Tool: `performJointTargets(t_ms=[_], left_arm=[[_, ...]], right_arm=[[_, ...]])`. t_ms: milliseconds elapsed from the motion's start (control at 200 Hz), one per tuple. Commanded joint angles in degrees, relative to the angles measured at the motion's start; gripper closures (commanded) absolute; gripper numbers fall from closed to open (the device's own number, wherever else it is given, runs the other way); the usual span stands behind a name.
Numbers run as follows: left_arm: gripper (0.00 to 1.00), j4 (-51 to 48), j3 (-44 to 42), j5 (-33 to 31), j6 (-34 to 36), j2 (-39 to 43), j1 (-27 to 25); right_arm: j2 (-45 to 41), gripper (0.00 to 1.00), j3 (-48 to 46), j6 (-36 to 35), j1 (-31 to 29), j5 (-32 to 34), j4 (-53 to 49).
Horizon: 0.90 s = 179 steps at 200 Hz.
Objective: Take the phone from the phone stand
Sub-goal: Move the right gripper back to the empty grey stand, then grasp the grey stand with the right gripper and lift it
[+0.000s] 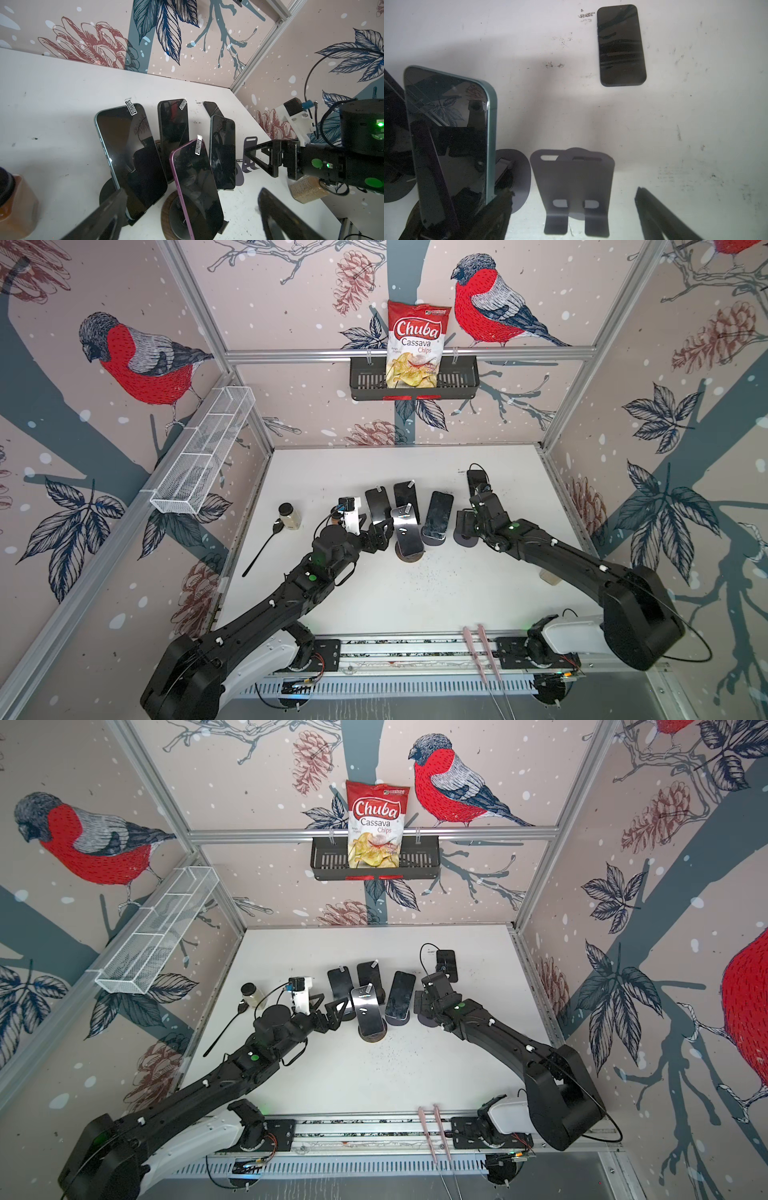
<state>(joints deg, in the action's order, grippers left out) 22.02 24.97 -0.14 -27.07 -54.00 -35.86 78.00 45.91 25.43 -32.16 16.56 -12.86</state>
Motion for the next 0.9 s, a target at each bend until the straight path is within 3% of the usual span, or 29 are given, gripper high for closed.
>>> performJointTargets(t_ms=[0, 345, 691, 891], left_arm=[[0.03, 2.5, -0.2, -0.1, 0.0, 0.1, 0.0], [0.03, 4.4, -0.3, 0.9, -0.3, -0.8, 0.0], [0.03, 6.4, -1.4, 1.2, -0.3, 0.1, 0.0], [0.03, 5.8, -1.4, 1.6, 0.1, 0.1, 0.0]], right_arm=[[0.7, 0.08, 0.3, 0.5, 0.0, 2.3, 2.1], [4.6, 0.18, 2.0, 1.0, -0.2, 2.9, 2.1], [4.8, 0.46, 1.6, 1.8, -0.6, 4.1, 2.4], [4.2, 0.47, 1.8, 1.4, -0.7, 5.3, 1.5]])
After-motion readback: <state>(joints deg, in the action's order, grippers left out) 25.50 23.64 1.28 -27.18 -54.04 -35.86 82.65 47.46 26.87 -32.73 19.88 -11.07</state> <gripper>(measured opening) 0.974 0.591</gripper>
